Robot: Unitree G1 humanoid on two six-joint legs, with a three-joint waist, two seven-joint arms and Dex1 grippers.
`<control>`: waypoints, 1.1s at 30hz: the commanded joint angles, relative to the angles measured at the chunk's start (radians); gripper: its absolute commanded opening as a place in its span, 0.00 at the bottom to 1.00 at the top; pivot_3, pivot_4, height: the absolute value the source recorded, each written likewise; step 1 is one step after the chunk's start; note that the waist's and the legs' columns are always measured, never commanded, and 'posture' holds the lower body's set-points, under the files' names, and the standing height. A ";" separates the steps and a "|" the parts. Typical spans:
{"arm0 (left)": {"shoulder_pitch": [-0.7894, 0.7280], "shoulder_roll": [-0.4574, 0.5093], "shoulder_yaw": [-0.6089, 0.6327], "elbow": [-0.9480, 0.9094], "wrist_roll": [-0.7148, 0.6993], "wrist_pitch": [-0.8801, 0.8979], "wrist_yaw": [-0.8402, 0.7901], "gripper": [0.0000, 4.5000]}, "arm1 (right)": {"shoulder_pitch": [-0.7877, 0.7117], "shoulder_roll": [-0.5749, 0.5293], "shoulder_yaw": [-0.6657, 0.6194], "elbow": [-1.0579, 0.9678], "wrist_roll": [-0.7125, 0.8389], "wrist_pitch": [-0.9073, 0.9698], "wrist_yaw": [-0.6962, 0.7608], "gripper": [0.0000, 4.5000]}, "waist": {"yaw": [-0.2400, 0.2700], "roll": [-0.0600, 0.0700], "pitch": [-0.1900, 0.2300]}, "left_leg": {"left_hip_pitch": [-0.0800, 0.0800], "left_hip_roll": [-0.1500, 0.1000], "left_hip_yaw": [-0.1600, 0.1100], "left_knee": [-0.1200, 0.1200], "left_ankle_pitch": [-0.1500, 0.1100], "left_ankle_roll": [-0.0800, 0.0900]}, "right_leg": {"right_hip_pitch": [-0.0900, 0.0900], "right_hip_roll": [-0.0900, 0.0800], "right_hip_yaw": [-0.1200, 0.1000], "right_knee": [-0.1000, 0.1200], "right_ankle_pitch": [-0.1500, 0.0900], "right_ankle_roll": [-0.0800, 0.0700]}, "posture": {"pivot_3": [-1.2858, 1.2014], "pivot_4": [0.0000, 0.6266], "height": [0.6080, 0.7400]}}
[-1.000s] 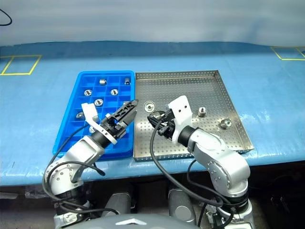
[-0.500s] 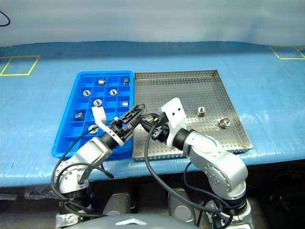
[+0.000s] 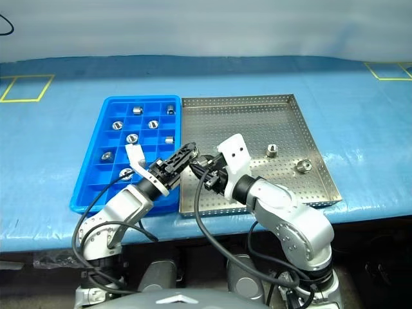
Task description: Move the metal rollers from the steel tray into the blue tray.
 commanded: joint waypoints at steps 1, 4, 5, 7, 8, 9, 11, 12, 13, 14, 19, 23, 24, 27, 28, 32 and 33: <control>-0.056 -0.012 0.090 0.003 0.013 -0.137 0.054 0.28 | 0.033 -0.021 -0.023 -0.048 0.016 -0.001 -0.006 0.29 | 0.001 0.000 0.000 | 0.000 0.000 0.000 0.000 0.000 0.000 | 0.000 0.000 0.000 0.000 0.000 0.000 | 0.49 0.24 1.00; -0.086 -0.033 0.106 0.028 0.014 -0.181 0.145 0.28 | 0.043 -0.036 -0.026 -0.050 -0.009 -0.007 -0.034 0.29 | -0.001 0.000 0.000 | 0.000 0.000 0.000 0.000 0.000 0.000 | 0.000 0.000 0.000 0.000 0.000 0.000 | 0.49 0.24 1.00; -0.097 -0.044 0.112 0.039 0.009 -0.199 0.178 0.28 | 0.045 -0.036 -0.029 -0.052 -0.013 -0.011 -0.043 0.29 | -0.002 0.000 0.000 | 0.000 0.000 0.000 0.000 0.000 0.000 | 0.000 0.000 0.000 0.000 0.000 0.000 | 0.49 0.24 1.00; -0.113 -0.058 0.120 0.055 0.009 -0.222 0.229 0.28 | 0.045 -0.031 -0.034 -0.053 -0.016 -0.017 -0.056 0.29 | 0.002 0.000 0.000 | 0.000 0.000 0.000 -0.001 0.000 0.000 | 0.000 0.000 0.000 0.000 0.000 0.000 | 0.49 0.24 1.00; -0.121 -0.069 0.124 0.062 0.006 -0.235 0.257 0.28 | 0.045 -0.026 -0.039 -0.054 -0.015 -0.021 -0.062 0.29 | 0.003 -0.001 0.000 | -0.001 0.000 0.000 -0.001 0.000 0.000 | 0.000 0.000 0.000 -0.001 0.000 0.000 | 0.49 0.24 1.00; -0.129 -0.075 0.127 0.068 0.014 -0.248 0.284 0.28 | 0.043 -0.019 -0.048 -0.053 -0.019 -0.026 -0.072 0.29 | 0.004 -0.001 0.000 | -0.001 0.000 0.000 -0.001 0.000 0.000 | 0.000 0.000 0.000 -0.002 0.000 0.000 | 0.49 0.24 1.00; -0.141 -0.075 0.127 0.067 0.020 -0.263 0.306 0.28 | 0.040 -0.008 -0.064 -0.051 -0.023 -0.032 -0.088 0.29 | 0.004 -0.001 0.001 | -0.002 -0.001 -0.001 -0.001 0.000 0.000 | 0.000 0.000 0.000 -0.002 0.000 0.001 | 0.49 0.24 1.00; -0.144 -0.071 0.125 0.063 0.020 -0.267 0.306 0.28 | 0.039 -0.004 -0.071 -0.050 -0.024 -0.033 -0.093 0.29 | 0.005 -0.002 0.001 | -0.002 -0.001 -0.001 -0.001 0.000 0.000 | -0.001 0.000 0.000 -0.002 0.000 0.001 | 0.49 0.24 1.00; -0.146 -0.049 0.116 0.046 0.046 -0.263 0.291 0.28 | 0.037 -0.004 -0.078 -0.050 -0.028 -0.032 -0.100 0.29 | 0.006 -0.002 0.001 | -0.002 -0.001 -0.001 -0.001 0.000 0.000 | -0.001 0.000 0.000 -0.002 0.000 0.001 | 0.49 0.24 1.00; -0.147 -0.027 0.106 0.028 0.072 -0.258 0.274 0.28 | 0.035 -0.005 -0.085 -0.049 -0.031 -0.033 -0.105 0.29 | 0.005 -0.002 0.001 | -0.002 -0.001 -0.001 -0.001 0.000 0.000 | -0.001 0.000 0.000 -0.002 0.000 0.001 | 0.49 0.24 1.00; -0.142 0.155 0.061 -0.096 0.273 -0.241 0.179 0.28 | 0.015 -0.010 -0.138 -0.020 -0.076 -0.038 -0.156 0.29 | -0.005 -0.001 0.001 | -0.002 0.000 -0.001 -0.001 0.000 0.000 | -0.002 0.001 0.000 -0.001 0.000 0.000 | 0.49 0.24 1.00; -0.061 0.447 0.045 -0.274 0.550 -0.228 0.090 0.28 | -0.010 -0.021 -0.151 0.032 -0.111 -0.038 -0.170 0.29 | -0.008 -0.001 0.001 | 0.000 0.001 0.001 -0.004 0.000 0.000 | -0.002 0.001 0.001 0.000 0.000 -0.001 | 0.51 0.24 1.00; -0.039 0.480 0.046 -0.290 0.570 -0.225 0.075 0.28 | -0.014 -0.021 -0.148 0.039 -0.111 -0.037 -0.166 0.29 | -0.004 -0.001 0.001 | 0.001 0.001 0.001 -0.005 0.000 -0.001 | -0.002 0.000 0.001 0.000 -0.001 -0.002 | 0.52 0.24 1.00; 0.077 0.574 0.084 -0.345 0.641 -0.221 -0.002 0.28 | -0.034 -0.029 -0.117 0.070 -0.109 -0.039 -0.137 0.29 | 0.010 -0.001 0.002 | 0.002 0.000 0.001 -0.007 0.000 -0.001 | -0.001 -0.001 0.000 -0.001 -0.002 -0.003 | 0.54 0.24 1.00; 0.131 0.606 0.113 -0.365 0.654 -0.215 -0.035 0.28 | -0.047 -0.031 -0.099 0.084 -0.107 -0.041 -0.122 0.29 | 0.008 -0.002 0.002 | 0.001 0.000 0.002 -0.008 0.000 -0.001 | -0.002 -0.001 0.000 -0.001 -0.002 -0.004 | 0.54 0.24 1.00; 0.282 0.659 0.201 -0.418 0.669 -0.211 -0.108 0.28 | -0.092 -0.022 -0.046 0.125 -0.101 -0.056 -0.073 0.29 | 0.027 -0.003 0.003 | 0.001 0.002 0.002 -0.010 -0.001 -0.002 | -0.004 -0.001 -0.001 0.000 -0.004 -0.006 | 0.57 0.24 1.00; 0.330 0.671 0.227 -0.433 0.672 -0.200 -0.127 0.28 | -0.110 -0.015 -0.028 0.141 -0.100 -0.065 -0.058 0.29 | 0.030 -0.003 0.003 | 0.001 0.002 0.002 -0.010 -0.001 -0.002 | -0.004 -0.001 -0.002 0.000 -0.004 -0.007 | 0.57 0.24 1.00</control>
